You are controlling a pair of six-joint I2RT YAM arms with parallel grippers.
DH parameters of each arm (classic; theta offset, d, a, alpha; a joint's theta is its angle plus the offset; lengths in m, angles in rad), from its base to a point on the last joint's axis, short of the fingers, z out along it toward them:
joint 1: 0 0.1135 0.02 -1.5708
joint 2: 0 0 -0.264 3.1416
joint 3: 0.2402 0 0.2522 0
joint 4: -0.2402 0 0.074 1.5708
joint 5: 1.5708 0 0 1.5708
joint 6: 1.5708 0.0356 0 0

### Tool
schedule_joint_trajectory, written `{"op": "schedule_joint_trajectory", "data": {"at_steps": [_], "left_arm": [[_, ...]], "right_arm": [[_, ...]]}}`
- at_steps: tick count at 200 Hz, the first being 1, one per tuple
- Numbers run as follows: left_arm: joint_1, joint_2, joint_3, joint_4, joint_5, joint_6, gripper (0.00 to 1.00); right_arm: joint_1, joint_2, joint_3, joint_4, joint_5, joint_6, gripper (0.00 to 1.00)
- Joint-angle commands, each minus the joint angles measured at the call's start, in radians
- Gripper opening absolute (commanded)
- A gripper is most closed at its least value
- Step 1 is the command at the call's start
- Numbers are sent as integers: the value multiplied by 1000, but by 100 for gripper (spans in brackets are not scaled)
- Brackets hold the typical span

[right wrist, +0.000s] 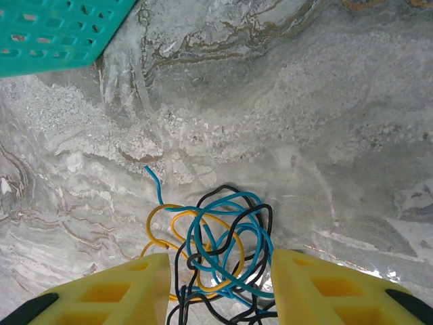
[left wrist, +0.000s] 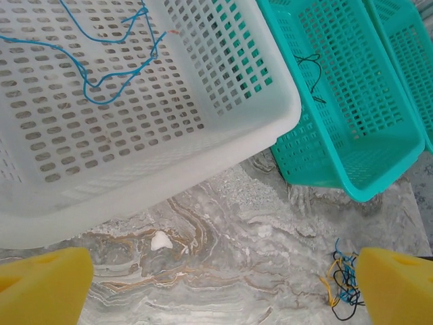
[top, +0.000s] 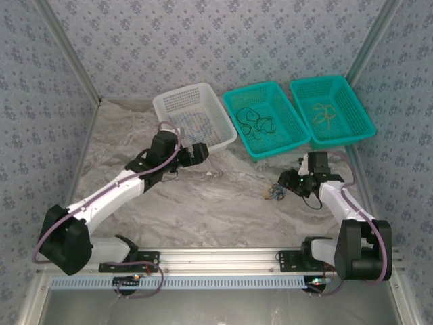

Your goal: Untangle the cables

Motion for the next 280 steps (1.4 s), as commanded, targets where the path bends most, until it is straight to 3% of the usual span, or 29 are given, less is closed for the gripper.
{"op": "schedule_joint_trajectory", "data": {"at_steps": [1, 66, 128, 171, 193, 241, 280], "left_arm": [[6, 17, 43, 10, 30, 17, 99], [6, 33, 61, -12, 39, 12, 99], [6, 50, 72, -4, 56, 9, 99], [6, 62, 78, -2, 63, 8, 99], [6, 68, 78, 6, 69, 4, 99], [6, 74, 74, 37, 111, 16, 99], [6, 76, 63, 56, 111, 13, 99]], "right_arm": [[-6, 17, -2, 3, -13, -28, 46], [-7, 49, 3, 14, -41, -33, 45], [-6, 67, 0, 22, -49, -41, 39], [-6, 19, 0, 7, -4, -41, 10], [-5, -11, 0, 2, -18, -50, 0], [14, -93, -1, 27, -91, -44, 0], [93, -105, 19, 58, -96, -5, 0]]}}
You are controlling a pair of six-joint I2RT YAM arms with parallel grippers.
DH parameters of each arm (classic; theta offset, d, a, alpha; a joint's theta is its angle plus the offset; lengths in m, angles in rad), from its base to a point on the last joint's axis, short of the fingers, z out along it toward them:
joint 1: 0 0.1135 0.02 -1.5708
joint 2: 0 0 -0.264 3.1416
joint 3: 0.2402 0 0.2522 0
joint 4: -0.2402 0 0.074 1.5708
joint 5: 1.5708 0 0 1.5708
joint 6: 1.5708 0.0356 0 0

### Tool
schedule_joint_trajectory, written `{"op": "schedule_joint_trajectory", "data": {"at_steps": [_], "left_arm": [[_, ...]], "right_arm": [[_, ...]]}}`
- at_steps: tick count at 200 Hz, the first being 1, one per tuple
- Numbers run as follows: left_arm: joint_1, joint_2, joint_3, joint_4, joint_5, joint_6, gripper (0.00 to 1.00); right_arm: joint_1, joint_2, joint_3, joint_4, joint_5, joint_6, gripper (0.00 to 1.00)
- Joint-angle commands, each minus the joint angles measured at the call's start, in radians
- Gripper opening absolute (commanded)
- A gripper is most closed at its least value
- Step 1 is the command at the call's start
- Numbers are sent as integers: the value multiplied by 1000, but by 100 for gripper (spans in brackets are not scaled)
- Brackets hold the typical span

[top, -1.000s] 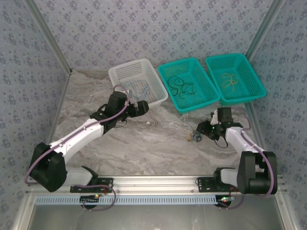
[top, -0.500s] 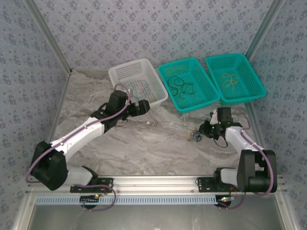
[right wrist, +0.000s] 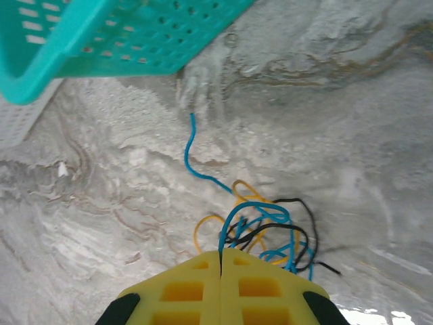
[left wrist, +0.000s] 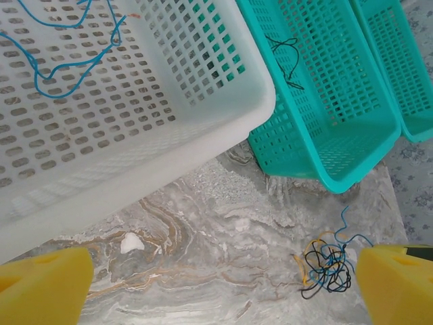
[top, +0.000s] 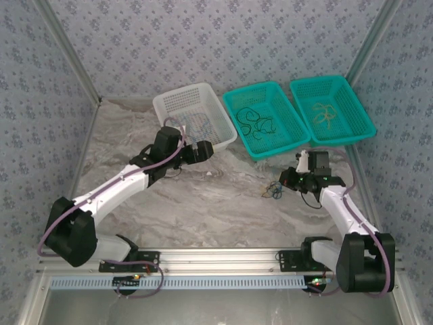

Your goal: Untangle the cables

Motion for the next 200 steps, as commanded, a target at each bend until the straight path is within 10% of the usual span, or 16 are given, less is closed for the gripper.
{"op": "schedule_joint_trajectory", "data": {"at_steps": [1, 116, 200], "left_arm": [[3, 12, 16, 41, 20, 13, 99], [0, -44, -43, 107, 33, 39, 99], [0, -77, -82, 191, 225, 136, 100]], "right_arm": [[49, -9, 21, 20, -29, 28, 0], [428, 135, 134, 214, 137, 282, 0], [517, 187, 189, 347, 83, 319, 0]]}}
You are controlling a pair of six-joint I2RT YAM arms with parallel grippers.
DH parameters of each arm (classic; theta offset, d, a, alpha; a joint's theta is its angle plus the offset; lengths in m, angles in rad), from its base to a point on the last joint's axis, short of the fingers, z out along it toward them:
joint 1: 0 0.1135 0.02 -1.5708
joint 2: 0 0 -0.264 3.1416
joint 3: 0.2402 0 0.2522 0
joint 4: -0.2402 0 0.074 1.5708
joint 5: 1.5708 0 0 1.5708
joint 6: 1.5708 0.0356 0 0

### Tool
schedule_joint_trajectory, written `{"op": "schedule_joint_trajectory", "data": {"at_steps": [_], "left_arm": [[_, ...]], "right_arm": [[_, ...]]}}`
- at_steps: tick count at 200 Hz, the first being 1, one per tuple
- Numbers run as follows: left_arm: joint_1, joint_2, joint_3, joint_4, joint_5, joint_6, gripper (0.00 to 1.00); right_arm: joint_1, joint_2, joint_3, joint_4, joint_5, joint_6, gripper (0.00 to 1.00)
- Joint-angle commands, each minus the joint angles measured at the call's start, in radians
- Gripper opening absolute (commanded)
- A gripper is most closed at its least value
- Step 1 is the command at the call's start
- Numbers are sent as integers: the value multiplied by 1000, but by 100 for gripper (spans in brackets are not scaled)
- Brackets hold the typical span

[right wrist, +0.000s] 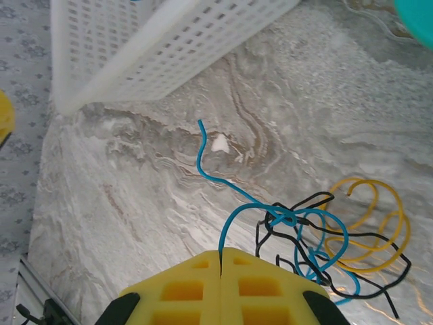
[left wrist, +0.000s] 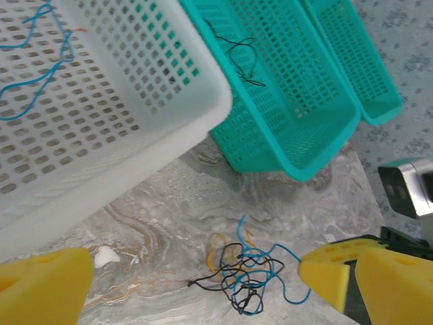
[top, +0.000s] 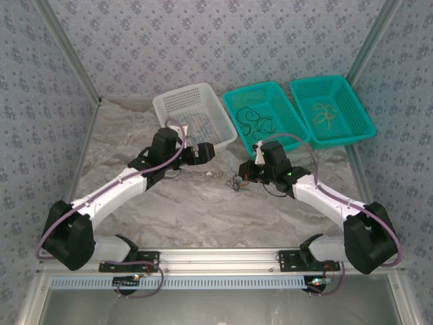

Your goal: Untangle the cables

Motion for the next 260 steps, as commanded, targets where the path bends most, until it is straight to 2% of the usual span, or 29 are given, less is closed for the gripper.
{"op": "schedule_joint_trajectory", "data": {"at_steps": [1, 15, 25, 54, 92, 110, 131, 153, 172, 221, 243, 260], "left_arm": [[0, -42, -35, 94, 135, 66, 100], [-3, -53, -42, 115, 202, 88, 100], [-15, -64, -43, 107, 208, 114, 99], [-113, -97, -30, 40, 72, 259, 99], [-176, -101, -73, 109, -29, 321, 83], [-172, -93, -77, 131, -58, 288, 81], [-145, -68, -57, 127, -4, 232, 78], [-83, -30, -42, 136, 68, 102, 73], [-51, -3, -53, 174, 107, 13, 74], [-43, 79, -37, 259, 180, -109, 77], [-38, 109, -32, 257, 160, -130, 70], [-29, 120, -38, 269, 162, -145, 57]], "right_arm": [[8, 10, 39, 75, -35, 20, 0], [8, 11, 44, 93, -44, 29, 0], [8, 12, 50, 100, -49, 41, 0], [10, 19, 54, 146, -68, 109, 0], [11, 22, 63, 194, -120, 142, 0], [15, 22, 73, 186, -164, 89, 0], [15, 6, 74, 166, -196, 22, 0], [15, -15, 71, 159, -208, -18, 0], [16, -27, 63, 172, -220, -28, 0], [29, -39, 45, 220, -235, -28, 0], [32, -47, 39, 229, -233, -28, 0], [34, -54, 36, 228, -231, -32, 0]]}}
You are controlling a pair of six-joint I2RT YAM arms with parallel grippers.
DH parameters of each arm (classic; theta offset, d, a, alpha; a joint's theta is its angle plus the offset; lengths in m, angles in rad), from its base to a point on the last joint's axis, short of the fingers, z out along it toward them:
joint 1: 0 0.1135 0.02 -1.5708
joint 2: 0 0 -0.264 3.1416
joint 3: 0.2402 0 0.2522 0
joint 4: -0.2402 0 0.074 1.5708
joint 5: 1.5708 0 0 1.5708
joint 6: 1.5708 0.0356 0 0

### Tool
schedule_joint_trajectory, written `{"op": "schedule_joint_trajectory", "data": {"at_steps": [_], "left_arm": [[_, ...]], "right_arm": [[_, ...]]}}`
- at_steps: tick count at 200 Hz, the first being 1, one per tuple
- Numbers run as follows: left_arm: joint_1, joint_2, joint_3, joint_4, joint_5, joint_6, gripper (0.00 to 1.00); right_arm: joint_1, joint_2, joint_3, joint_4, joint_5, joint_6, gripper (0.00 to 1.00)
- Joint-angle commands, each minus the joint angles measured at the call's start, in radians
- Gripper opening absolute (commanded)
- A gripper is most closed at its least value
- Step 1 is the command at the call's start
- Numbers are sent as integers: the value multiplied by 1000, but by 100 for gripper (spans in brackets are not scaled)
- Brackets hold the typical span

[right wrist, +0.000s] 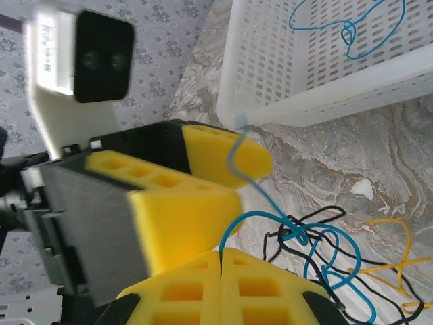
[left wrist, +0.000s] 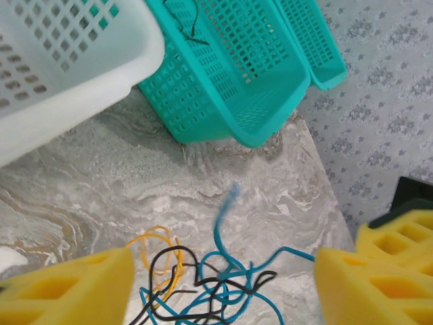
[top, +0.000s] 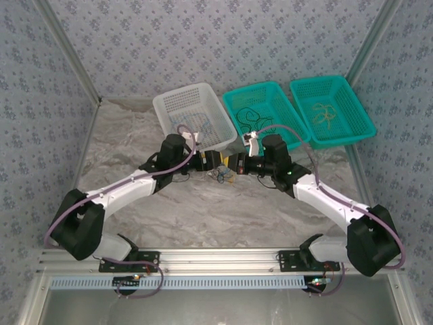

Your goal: Untangle the cables

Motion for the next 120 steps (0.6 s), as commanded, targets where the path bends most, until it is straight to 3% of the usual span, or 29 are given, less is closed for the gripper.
{"op": "schedule_joint_trajectory", "data": {"at_steps": [1, 18, 40, 52, 72, 92, 120], "left_arm": [[14, 13, 31, 51, 20, -43, 56], [28, 2, 22, 57, 10, -53, 39], [47, -17, 21, 28, 9, -57, 24], [54, -33, 29, -21, -2, -49, 0], [61, -70, 32, -102, -49, -45, 0], [61, -104, 43, -163, -51, -37, 0], [61, -129, 67, -128, 73, -36, 0]], "right_arm": [[8, -32, -8, 29, -24, -27, 0], [9, -42, -10, -2, -21, -45, 0], [8, -64, -8, -74, -9, -110, 0], [3, -77, -11, -132, 21, -149, 0], [-18, -92, -21, -220, 71, -202, 0], [-5, -79, 8, -366, 203, -290, 0], [38, -19, 51, -486, 345, -378, 0]]}}
